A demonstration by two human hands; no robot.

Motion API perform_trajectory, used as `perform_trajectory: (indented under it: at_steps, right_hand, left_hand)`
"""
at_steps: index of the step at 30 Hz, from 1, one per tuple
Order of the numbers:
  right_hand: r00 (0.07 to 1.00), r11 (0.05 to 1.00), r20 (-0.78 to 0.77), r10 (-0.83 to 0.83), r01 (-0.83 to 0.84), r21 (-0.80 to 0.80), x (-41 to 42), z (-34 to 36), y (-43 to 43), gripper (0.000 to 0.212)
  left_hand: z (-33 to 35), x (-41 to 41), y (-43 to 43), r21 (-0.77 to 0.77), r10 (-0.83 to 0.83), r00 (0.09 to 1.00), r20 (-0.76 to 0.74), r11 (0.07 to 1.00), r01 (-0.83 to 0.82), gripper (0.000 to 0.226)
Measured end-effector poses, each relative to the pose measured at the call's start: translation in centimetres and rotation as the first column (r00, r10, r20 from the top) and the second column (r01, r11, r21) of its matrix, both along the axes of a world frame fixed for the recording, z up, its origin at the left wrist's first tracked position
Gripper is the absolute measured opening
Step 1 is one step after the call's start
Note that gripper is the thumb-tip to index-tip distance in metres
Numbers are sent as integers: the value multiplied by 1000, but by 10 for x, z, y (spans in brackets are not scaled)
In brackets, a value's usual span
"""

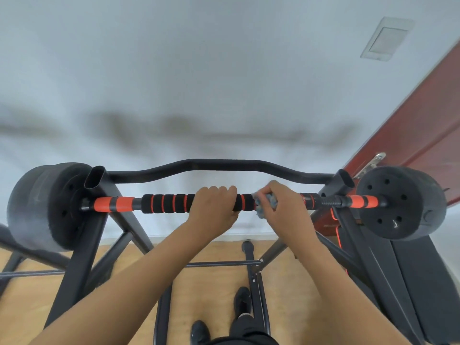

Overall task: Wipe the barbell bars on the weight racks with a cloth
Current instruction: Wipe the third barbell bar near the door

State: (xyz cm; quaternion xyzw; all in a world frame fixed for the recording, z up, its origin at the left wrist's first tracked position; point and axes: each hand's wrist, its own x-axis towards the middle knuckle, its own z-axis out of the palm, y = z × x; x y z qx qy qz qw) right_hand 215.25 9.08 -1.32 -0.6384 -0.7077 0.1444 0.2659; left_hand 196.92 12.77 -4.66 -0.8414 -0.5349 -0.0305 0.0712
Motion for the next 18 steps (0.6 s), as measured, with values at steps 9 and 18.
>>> perform_trajectory:
  at_steps: [9, 18]
  right_hand:
    - [975, 998, 211, -61, 65, -9, -31, -18, 13, 15]
    - [997, 997, 21, -74, 74, 9, -14, -18, -19, 17]
  left_hand:
    - [-2, -2, 17, -76, -10, 1000, 5, 997, 11, 23]
    - [19, -5, 45, -585, 69, 995, 74, 811, -13, 22]
